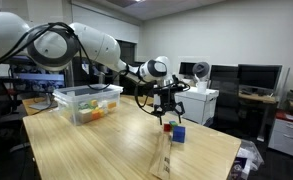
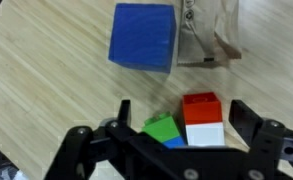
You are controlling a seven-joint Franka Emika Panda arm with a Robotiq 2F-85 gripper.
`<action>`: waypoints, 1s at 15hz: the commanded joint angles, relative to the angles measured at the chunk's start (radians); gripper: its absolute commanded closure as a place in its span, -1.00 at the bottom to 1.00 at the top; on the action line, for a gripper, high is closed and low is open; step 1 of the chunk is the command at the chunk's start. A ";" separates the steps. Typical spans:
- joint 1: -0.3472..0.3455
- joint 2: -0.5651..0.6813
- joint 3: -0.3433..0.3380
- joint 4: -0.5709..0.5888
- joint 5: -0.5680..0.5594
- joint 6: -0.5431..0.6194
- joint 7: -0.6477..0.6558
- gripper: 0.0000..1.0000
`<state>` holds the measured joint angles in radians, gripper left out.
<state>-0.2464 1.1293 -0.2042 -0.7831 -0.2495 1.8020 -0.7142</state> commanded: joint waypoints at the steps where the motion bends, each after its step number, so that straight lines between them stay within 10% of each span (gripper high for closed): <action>1: -0.010 0.007 -0.016 0.034 -0.018 0.001 -0.050 -1.00; 15: 0.022 0.071 -0.015 0.076 -0.011 0.006 -0.169 -1.00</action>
<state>-0.2264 1.1772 -0.2206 -0.7391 -0.2495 1.8025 -0.8435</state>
